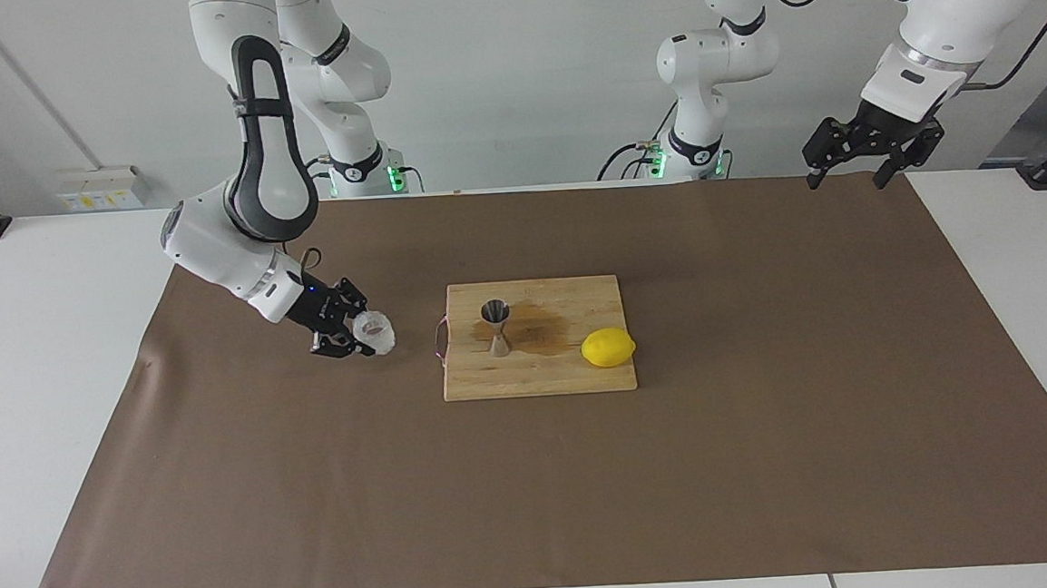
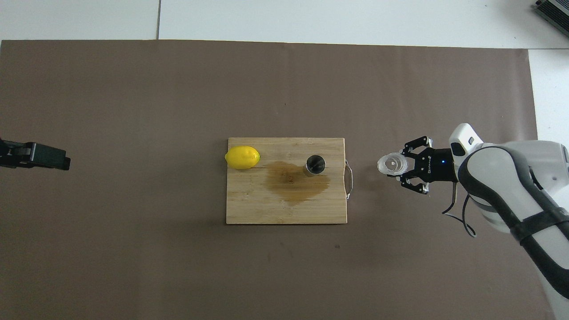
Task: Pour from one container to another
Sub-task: 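Lift the white cup with the right gripper toward the metal cup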
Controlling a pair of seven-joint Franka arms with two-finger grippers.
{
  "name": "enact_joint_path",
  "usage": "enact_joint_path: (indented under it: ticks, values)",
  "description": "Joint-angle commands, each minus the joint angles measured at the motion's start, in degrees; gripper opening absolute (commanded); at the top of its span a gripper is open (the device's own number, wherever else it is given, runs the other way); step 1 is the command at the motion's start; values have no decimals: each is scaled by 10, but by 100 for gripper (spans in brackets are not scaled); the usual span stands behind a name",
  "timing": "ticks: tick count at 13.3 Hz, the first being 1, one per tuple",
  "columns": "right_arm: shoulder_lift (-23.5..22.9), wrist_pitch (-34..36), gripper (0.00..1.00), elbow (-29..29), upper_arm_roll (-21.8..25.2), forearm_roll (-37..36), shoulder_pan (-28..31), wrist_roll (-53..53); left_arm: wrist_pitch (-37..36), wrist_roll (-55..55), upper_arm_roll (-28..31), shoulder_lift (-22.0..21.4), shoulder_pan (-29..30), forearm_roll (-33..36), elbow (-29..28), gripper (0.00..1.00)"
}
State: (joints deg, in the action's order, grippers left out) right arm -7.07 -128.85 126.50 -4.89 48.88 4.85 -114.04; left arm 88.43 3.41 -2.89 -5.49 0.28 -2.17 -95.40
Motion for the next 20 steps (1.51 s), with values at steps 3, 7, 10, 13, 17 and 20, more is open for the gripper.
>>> enact_joint_path:
  ticks: [3, 7, 10, 13, 17, 20]
  values:
    - [7, -39, 0, -27, -5, 5, -69, 107, -2, 5, 4, -14, -3, 8, -13, 100]
    - [1, -81, 0, -47, -5, -41, -116, 188, -1, 5, 4, -14, -3, 8, -14, 100]
    - [0, -80, 0, -65, -5, -102, -135, 245, -1, 5, 3, -14, -3, 8, -13, 100]
    - [-1, -76, 0, -85, -5, -170, -149, 286, -1, 5, 4, -15, -3, 8, -13, 100]
    - [-8, -71, 0, -104, -6, -267, -178, 333, -1, 5, 4, -14, -3, 8, -13, 100]
    - [-10, -60, 0, -121, -5, -336, -200, 373, -1, 5, 4, -14, -3, 8, -13, 100]
